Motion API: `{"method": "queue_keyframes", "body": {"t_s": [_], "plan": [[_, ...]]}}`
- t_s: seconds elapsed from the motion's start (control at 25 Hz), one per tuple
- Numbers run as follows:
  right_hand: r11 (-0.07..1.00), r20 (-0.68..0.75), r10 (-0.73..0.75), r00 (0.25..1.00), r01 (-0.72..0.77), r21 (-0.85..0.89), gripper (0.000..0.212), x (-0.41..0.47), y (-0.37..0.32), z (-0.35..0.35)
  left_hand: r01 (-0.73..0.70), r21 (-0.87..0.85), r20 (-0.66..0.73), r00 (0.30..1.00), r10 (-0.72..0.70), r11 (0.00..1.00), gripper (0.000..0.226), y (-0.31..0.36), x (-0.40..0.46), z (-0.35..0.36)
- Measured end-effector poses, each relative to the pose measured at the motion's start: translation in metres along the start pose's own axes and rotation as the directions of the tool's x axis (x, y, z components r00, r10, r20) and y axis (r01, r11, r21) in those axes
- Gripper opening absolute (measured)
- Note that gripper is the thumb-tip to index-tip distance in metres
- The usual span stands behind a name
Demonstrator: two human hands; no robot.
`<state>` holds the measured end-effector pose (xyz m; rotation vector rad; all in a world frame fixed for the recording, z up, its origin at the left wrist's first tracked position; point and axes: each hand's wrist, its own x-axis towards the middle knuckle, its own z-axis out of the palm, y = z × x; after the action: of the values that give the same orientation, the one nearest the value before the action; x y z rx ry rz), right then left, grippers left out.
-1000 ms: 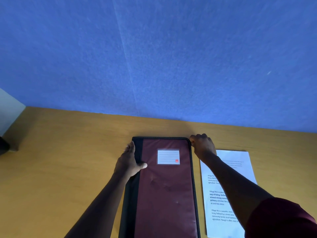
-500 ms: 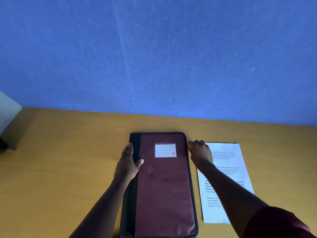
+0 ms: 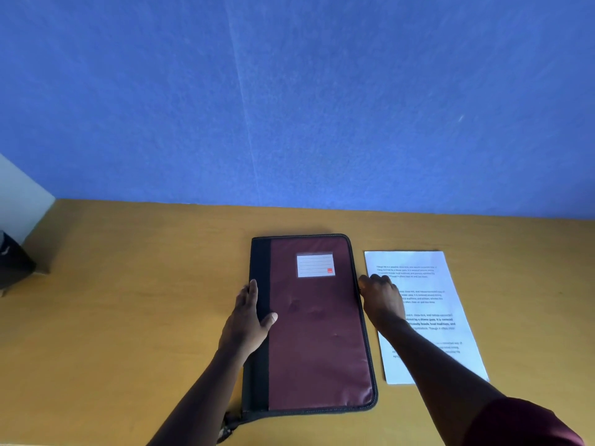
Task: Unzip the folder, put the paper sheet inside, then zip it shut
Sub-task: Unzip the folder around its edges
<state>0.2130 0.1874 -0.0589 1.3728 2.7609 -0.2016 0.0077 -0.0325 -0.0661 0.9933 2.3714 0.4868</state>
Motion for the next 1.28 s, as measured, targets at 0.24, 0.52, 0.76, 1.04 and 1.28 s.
{"method": "queue_keyframes", "body": {"t_s": [0.24, 0.52, 0.76, 1.04, 1.28], "plan": [[0.999, 0.01, 0.043, 0.999, -0.043, 0.006, 0.02, -0.038, -0.002, 0.003, -0.03, 0.027, 0.04, 0.999, 0.029, 0.999, 0.098, -0.011, -0.025, 0.007], [0.997, 0.023, 0.07, 0.997, -0.071, 0.029, 0.017, -0.081, -0.001, 0.007, -0.058, 0.058, 0.061, 0.997, 0.054, 0.997, 0.098, -0.021, -0.05, 0.012], [0.99, 0.031, 0.12, 0.992, -0.122, 0.073, 0.015, -0.116, -0.002, 0.011, -0.086, 0.058, 0.093, 0.992, 0.08, 0.995, 0.105, -0.028, -0.067, 0.018], [0.978, 0.046, 0.195, 0.98, -0.198, 0.071, 0.013, -0.149, -0.005, 0.018, -0.111, 0.072, 0.133, 0.986, 0.101, 0.991, 0.111, -0.032, -0.083, 0.017], [0.969, 0.038, 0.234, 0.972, -0.236, 0.075, 0.015, -0.176, -0.01, 0.019, -0.148, 0.054, 0.177, 0.975, 0.136, 0.988, 0.116, -0.035, -0.095, 0.013]]}}
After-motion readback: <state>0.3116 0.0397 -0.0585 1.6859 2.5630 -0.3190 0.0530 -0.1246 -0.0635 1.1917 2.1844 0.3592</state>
